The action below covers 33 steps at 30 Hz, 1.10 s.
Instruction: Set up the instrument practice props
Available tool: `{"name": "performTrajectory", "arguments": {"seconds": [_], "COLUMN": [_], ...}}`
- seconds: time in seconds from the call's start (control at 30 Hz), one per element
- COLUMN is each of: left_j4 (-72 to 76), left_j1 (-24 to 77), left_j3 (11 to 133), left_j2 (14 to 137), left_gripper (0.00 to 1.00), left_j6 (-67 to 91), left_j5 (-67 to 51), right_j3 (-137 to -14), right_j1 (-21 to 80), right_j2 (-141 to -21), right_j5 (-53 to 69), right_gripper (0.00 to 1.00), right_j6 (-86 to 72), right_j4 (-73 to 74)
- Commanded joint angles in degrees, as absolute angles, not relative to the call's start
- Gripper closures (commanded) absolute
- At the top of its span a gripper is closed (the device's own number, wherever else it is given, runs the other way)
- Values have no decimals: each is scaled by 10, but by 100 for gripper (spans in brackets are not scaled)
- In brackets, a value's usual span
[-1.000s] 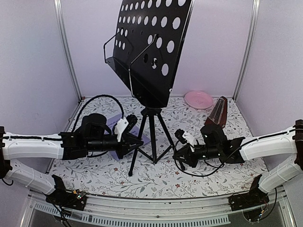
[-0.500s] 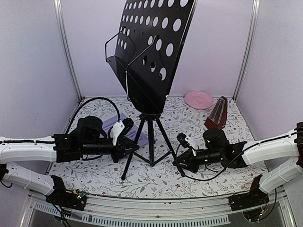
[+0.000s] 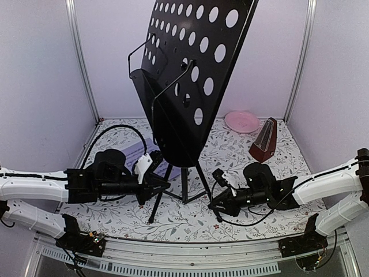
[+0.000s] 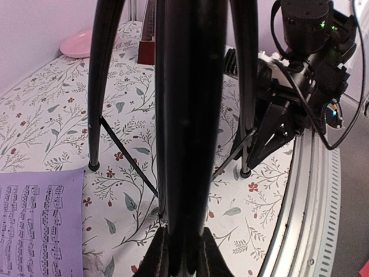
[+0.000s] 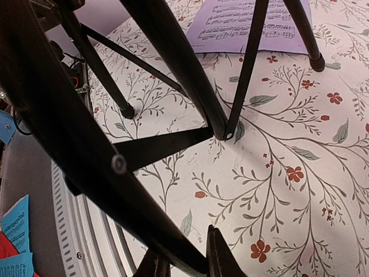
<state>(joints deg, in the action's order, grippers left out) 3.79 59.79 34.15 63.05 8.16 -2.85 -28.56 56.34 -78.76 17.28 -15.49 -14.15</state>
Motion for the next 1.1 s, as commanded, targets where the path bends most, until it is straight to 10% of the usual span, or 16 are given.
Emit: {"name": "performTrajectory", "arguments": {"seconds": [0.0, 0.27, 0.43, 1.07], "left_j4": [-40, -11, 35, 164], "left_j1": [589, 589, 588, 540], "left_j3": [336, 334, 306, 283], "left_j2": [648, 615, 562, 532], "left_gripper": [96, 48, 34, 29], "left_j6": [129, 136, 130, 151], "left_j5": [35, 12, 17, -16], "right_j3": [-257, -272, -280, -537], "right_j1": [541, 547, 547, 531], "right_j2": [-800, -735, -670, -616], "right_j5": [97, 112, 112, 76], "right_gripper": [89, 42, 22, 27], "right_j6": [-294, -255, -235, -100], "right_j4": [41, 39, 44, -13]}}
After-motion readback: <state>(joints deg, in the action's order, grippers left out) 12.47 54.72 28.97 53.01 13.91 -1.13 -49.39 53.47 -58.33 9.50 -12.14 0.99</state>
